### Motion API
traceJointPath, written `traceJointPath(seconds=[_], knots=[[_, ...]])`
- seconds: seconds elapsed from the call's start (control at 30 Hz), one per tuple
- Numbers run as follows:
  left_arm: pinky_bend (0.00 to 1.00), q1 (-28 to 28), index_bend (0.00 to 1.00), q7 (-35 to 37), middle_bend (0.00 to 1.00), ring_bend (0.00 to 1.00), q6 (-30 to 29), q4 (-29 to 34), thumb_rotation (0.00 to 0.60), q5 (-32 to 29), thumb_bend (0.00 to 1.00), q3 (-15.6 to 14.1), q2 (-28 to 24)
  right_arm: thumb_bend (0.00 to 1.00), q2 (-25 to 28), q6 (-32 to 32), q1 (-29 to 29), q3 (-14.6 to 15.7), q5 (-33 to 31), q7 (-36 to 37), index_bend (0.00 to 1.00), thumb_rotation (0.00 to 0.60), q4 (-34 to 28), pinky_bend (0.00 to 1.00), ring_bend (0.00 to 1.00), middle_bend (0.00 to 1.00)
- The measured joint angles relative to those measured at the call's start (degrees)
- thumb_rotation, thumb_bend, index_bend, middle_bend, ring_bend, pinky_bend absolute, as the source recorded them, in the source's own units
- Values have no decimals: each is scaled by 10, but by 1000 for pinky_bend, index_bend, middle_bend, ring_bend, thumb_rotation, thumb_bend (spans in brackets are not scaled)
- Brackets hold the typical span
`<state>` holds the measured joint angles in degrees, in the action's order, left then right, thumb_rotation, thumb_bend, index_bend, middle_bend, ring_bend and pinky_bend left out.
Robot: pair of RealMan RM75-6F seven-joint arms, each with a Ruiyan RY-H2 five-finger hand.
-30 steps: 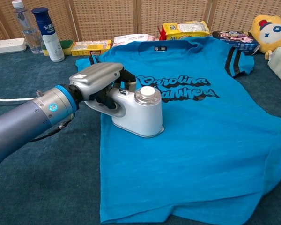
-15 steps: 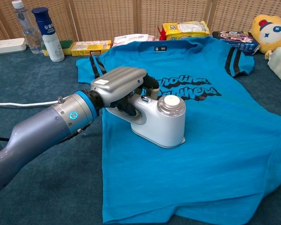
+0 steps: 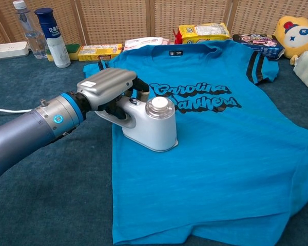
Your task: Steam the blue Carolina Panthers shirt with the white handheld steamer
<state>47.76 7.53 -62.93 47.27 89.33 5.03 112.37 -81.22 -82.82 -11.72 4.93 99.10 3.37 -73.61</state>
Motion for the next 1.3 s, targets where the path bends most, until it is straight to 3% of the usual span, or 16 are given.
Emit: traceJointPath(seconds=[0.33,1.0,1.3], knots=[[758,-1,668,11,764,675,-12,9,600,11,424,-8,-7,596,0,2,0,0,0,-4,682,600,-3,805,711,670],[758,15,668,8,764,675,-23,48,600,43,422,-25,32,597,1,-1,5,1,-3,5,684,600,5,808,715,673],[758,11,668,12,764,675,-39,33,600,56,421,-34,29,596,-2,-1,5,1,-2,6,686,600,6,809,719,675]])
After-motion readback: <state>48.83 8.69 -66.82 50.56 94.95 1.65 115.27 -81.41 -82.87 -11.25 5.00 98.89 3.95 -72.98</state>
